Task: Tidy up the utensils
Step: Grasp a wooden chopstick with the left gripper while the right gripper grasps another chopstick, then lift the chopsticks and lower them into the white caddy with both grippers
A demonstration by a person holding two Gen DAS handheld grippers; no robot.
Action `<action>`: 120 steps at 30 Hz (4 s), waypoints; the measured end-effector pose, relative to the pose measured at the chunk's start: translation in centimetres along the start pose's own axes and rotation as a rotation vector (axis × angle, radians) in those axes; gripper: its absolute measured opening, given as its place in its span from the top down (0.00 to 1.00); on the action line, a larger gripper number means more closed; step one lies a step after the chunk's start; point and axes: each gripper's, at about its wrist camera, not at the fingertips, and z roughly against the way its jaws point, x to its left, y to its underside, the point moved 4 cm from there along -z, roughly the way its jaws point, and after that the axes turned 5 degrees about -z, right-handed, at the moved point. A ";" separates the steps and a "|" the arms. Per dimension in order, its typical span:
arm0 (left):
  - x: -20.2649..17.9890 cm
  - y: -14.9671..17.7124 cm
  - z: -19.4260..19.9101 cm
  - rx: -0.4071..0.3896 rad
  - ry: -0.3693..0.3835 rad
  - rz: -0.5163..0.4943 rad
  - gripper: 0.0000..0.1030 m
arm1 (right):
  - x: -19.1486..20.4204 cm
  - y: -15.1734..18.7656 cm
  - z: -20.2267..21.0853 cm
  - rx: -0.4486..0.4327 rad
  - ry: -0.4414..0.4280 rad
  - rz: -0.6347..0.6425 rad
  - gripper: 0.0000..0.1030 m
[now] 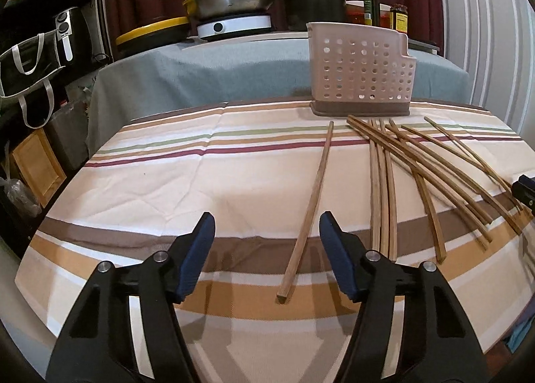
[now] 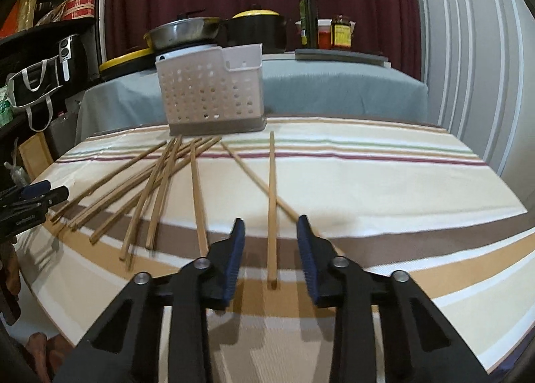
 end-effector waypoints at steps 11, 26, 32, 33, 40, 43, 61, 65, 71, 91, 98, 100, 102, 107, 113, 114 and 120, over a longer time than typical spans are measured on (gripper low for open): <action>-0.9 0.8 0.0 0.004 0.058 -0.019 0.54 | 0.2 0.5 0.1 0.009 -0.015 -0.006 0.74; -1.4 2.1 0.0 0.002 0.127 -0.032 0.90 | 0.0 1.3 -0.2 0.026 -0.036 -0.029 0.81; -1.6 2.1 0.1 -0.001 0.122 -0.051 0.93 | 0.1 1.5 -0.4 0.033 -0.053 -0.033 0.91; -1.6 2.1 0.1 -0.001 0.123 -0.050 0.93 | 0.1 1.5 -0.4 0.033 -0.053 -0.032 0.91; -1.4 1.9 0.4 -0.008 0.119 -0.045 0.93 | 0.4 1.5 -0.2 0.033 -0.046 -0.022 0.94; -1.3 1.7 0.7 -0.017 0.117 -0.042 0.93 | 0.3 1.3 0.1 0.027 -0.041 -0.022 0.94; 0.5 -3.3 7.1 -0.178 0.087 -0.014 0.94 | 1.8 -4.5 6.0 -0.154 -0.015 0.030 0.94; 1.2 -4.8 8.6 -0.209 0.083 0.006 0.94 | 2.2 -6.1 7.2 -0.191 -0.025 0.030 0.94; 2.1 -7.7 9.9 -0.238 0.087 0.029 0.94 | 2.2 -9.1 7.8 -0.210 -0.040 0.012 0.94; 2.2 -15.8 6.0 -0.224 0.122 0.023 0.94 | 2.3 -16.1 3.1 -0.263 -0.071 0.023 0.94; 2.1 -17.9 5.0 -0.240 0.129 0.040 0.94 | 2.0 -17.8 2.2 -0.274 -0.088 0.008 0.94; 2.1 -18.8 5.2 -0.251 0.132 0.039 0.94 | 2.0 -18.5 2.5 -0.283 -0.104 -0.002 0.94; 2.3 -19.6 5.6 -0.259 0.142 0.040 0.94 | 2.3 -19.4 3.1 -0.300 -0.117 0.006 0.94; 2.9 -23.3 7.3 -0.316 0.180 0.042 0.94 | 3.0 -22.5 4.7 -0.365 -0.154 0.030 0.94; 2.3 -28.3 8.8 -0.402 0.197 0.020 0.94 | 4.3 -26.7 5.1 -0.441 -0.189 0.066 0.94; 2.0 -29.3 8.9 -0.421 0.193 0.012 0.94 | 4.5 -27.3 4.8 -0.446 -0.192 0.070 0.94; 0.9 -33.6 8.2 -0.464 0.228 0.020 0.94 | 5.0 -29.5 2.7 -0.438 -0.215 0.062 0.94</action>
